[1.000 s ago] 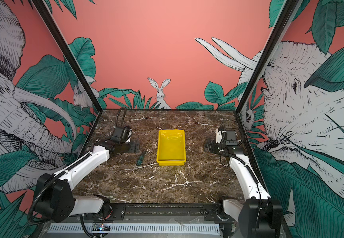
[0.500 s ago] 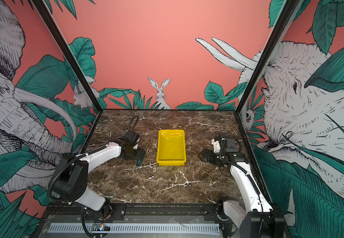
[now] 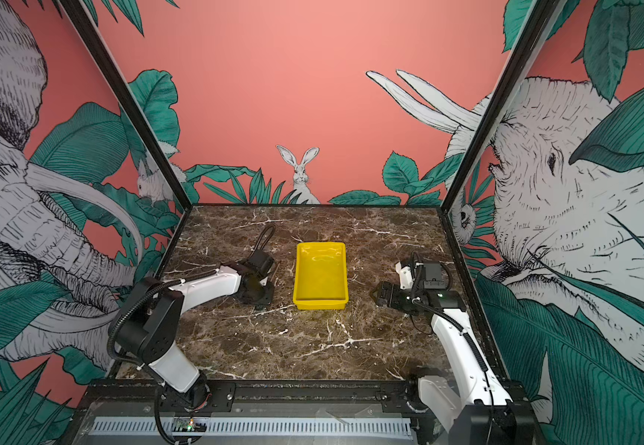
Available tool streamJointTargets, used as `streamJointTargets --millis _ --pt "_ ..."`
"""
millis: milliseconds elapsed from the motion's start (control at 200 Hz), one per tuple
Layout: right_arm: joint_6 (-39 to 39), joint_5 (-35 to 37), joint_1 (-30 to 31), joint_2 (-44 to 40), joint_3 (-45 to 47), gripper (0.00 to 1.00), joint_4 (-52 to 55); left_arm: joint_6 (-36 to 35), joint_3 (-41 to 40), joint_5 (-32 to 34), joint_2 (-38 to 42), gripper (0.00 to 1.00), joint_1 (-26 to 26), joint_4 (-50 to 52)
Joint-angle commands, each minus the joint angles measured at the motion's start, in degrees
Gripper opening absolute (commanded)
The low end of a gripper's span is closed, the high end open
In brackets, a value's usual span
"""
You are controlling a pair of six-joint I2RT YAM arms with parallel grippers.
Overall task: Put the screwdriver in the bin
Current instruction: Pick up the screwdriver from the center of the table, then place the screwdriver in the bin.
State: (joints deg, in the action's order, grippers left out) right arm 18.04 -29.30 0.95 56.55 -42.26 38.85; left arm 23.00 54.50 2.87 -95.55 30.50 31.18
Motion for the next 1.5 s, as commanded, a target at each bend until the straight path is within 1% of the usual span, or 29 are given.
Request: streamJointTargets --millis 0,50,100,140,195,235,365,370,400,605,911,1141,1281,1351,1371,1396,1496 --pt "-0.2 -0.36 -0.24 -1.14 -0.07 0.99 1.03 1.03 1.38 2.3 0.09 0.45 0.57 0.33" --pt "-0.07 -0.41 -0.27 -1.35 -0.06 0.99 1.12 1.16 1.28 2.72 0.01 0.41 0.61 0.33" --pt "-0.02 -0.43 -0.25 -1.52 -0.05 0.99 1.14 1.09 1.28 2.96 0.08 0.35 0.62 0.28" --pt "0.06 -0.43 -0.25 -1.66 -0.02 0.99 1.14 1.11 1.18 3.27 -0.01 0.34 0.49 0.37" --pt "0.22 -0.54 -0.23 -1.71 0.07 0.99 1.13 1.01 1.13 3.66 -0.03 0.28 0.61 0.37" --pt "0.24 -0.63 -0.2 -1.71 0.07 0.99 1.05 1.01 1.02 3.89 0.05 0.25 0.62 0.38" --pt "0.66 -1.02 -0.25 -1.73 0.08 0.99 0.88 1.25 0.57 5.17 1.03 0.05 0.7 0.81" --pt "0.66 -1.02 -0.25 -1.73 0.08 0.99 0.88 1.25 0.55 5.15 1.03 0.03 0.66 0.81" --pt "0.63 -1.03 -0.2 -1.7 -0.07 0.99 0.95 1.25 0.57 5.32 1.38 0.0 0.77 1.04" --pt "0.59 -1.29 -0.25 -1.27 -0.41 0.99 0.79 1.18 0.96 5.67 5.58 0.0 0.7 3.45" --pt "1.13 -1.72 -0.25 -1.53 -0.22 0.99 0.35 -0.04 3.91 6.4 13.19 0.0 1.01 7.88" --pt "1.27 -1.81 -0.25 -1.89 0.09 0.99 0.52 -0.09 7.63 4.42 16.56 0.0 1.82 10.11" --pt "1.03 -1.8 -0.24 -1.91 -0.78 0.99 1.14 -1.68 13.65 4.8 15.97 0.0 6.02 12.98" --pt "1.03 -1.86 -0.24 -1.72 -1.28 0.99 1.31 -2.13 17.71 4.94 13.72 0.0 9.17 14.52" --pt "1.03 -1.99 -0.25 -1.77 -1.41 0.99 1.36 -2.16 18.8 4.87 12.89 0.0 9.33 14.83" --pt "1.08 -2.12 -0.25 -1.67 -1.59 0.99 1.4 -2.17 20.09 5.05 11.84 0.0 11.76 14.96" --pt "0.95 -2.1 -0.25 -1.79 -1.99 0.99 1.71 -2.04 24.17 4.55 6.92 0.0 16.16 13.27"
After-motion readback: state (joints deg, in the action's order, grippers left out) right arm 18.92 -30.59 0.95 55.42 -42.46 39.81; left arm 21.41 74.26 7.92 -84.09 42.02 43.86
